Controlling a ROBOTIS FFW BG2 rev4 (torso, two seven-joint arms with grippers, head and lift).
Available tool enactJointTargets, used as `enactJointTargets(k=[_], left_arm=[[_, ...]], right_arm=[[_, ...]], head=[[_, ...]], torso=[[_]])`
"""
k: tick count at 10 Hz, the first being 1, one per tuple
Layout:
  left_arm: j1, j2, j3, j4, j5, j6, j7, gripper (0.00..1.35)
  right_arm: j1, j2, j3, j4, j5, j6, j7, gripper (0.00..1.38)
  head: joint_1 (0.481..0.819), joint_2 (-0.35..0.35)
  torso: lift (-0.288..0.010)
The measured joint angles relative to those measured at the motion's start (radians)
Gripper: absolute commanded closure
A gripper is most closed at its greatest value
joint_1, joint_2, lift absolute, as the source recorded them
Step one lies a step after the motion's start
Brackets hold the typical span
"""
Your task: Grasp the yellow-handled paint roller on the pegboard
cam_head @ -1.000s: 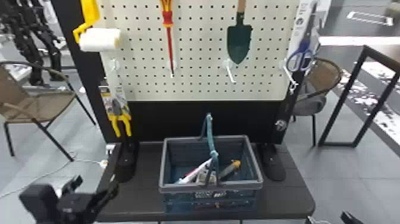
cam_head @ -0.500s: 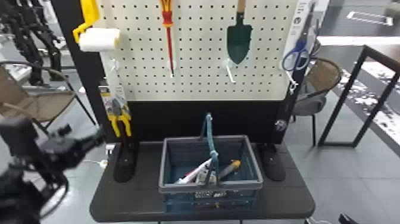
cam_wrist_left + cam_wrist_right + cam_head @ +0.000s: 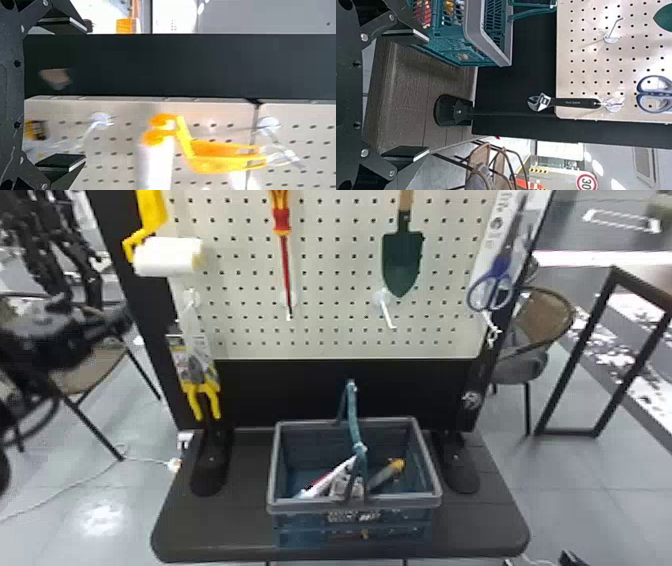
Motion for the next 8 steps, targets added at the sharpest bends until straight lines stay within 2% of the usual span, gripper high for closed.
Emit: enactJointTargets(k=[2, 3, 5, 8], left_arm=[[-0.117, 0.107, -0.055, 0.035, 0.108, 0.085, 0.0, 0.17], [-0.171, 0.144, -0.079, 0.051, 0.153, 0.125, -0.014, 0.16], [-0.263, 0.188, -0.125, 0.095, 0.174, 0.159, -0.054, 0.16], [-0.342, 0.227, -0.209, 0.265, 0.413, 0.145, -0.107, 0.14]], right_arm=[[-0.006, -0.001, 0.01, 0.007, 0.0, 0.001, 0.001, 0.3], [-0.01, -0.001, 0.012, 0.01, 0.001, 0.001, 0.002, 0.3], [-0.013, -0.002, 0.013, 0.012, 0.0, 0.002, 0.003, 0.3], [-0.022, -0.002, 0.013, 0.019, -0.003, 0.002, 0.006, 0.3]], head=[[0.549, 0.0], [0.549, 0.0], [0.549, 0.0], [0.549, 0.0]], torso=[[-0.1], [-0.1], [-0.1], [-0.1]])
